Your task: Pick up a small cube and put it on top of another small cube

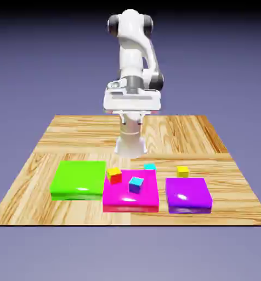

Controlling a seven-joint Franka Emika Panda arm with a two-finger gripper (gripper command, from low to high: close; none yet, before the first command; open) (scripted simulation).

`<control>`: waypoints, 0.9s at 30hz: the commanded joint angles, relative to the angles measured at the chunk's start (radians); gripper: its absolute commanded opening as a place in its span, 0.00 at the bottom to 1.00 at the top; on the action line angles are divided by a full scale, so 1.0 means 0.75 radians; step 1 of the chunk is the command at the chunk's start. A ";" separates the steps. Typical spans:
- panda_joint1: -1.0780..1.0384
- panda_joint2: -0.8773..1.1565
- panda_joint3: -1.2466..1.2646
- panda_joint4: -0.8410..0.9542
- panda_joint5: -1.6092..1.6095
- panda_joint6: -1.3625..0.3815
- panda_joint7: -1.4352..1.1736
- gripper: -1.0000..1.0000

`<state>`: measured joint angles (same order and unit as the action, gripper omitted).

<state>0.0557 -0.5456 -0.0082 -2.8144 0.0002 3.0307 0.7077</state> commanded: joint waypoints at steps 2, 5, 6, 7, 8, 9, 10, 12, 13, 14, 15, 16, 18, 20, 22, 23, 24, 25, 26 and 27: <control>0.097 0.054 -0.018 -0.010 0.000 -0.014 -0.074 0.50; 0.242 0.135 -0.045 -0.024 0.001 -0.035 -0.184 0.50; 0.290 0.162 -0.054 -0.029 0.001 -0.042 -0.221 0.50; 0.338 0.189 -0.063 -0.034 0.001 -0.049 -0.258 0.50; 0.387 0.216 -0.072 -0.039 0.002 -0.056 -0.295 0.50; 0.435 0.243 -0.081 -0.044 0.002 -0.062 -0.332 0.50; 0.483 0.269 -0.090 -0.049 0.002 -0.069 -0.368 0.50; 0.580 0.323 -0.108 -0.059 0.002 -0.083 -0.442 0.50; 0.628 0.350 -0.117 -0.063 0.003 -0.090 -0.479 0.50; 0.677 0.377 -0.126 -0.068 0.003 -0.097 -0.516 0.50; 0.725 0.404 -0.135 -0.073 0.003 -0.104 -0.553 0.50; 0.773 0.431 -0.144 -0.078 0.003 -0.111 -0.589 0.50; 0.870 0.485 -0.162 -0.088 0.004 -0.125 -0.663 0.50; 0.966 0.539 -0.181 -0.098 0.004 -0.139 -0.737 0.50; 1.063 0.593 -0.199 -0.107 0.004 -0.153 -0.810 0.50; 1.111 0.620 -0.208 -0.112 0.004 -0.160 -0.847 0.50; 1.160 0.647 -0.217 -0.117 0.005 -0.167 -0.884 0.50; 1.208 0.674 -0.226 -0.122 0.005 -0.173 -0.921 0.50; 1.256 0.700 -0.235 -0.127 0.005 -0.180 -0.957 0.50; 1.259 0.702 -0.235 -0.127 0.005 -0.181 -0.959 0.50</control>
<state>1.0171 -0.0193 -0.1845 -2.9097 0.0040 2.8952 -0.0118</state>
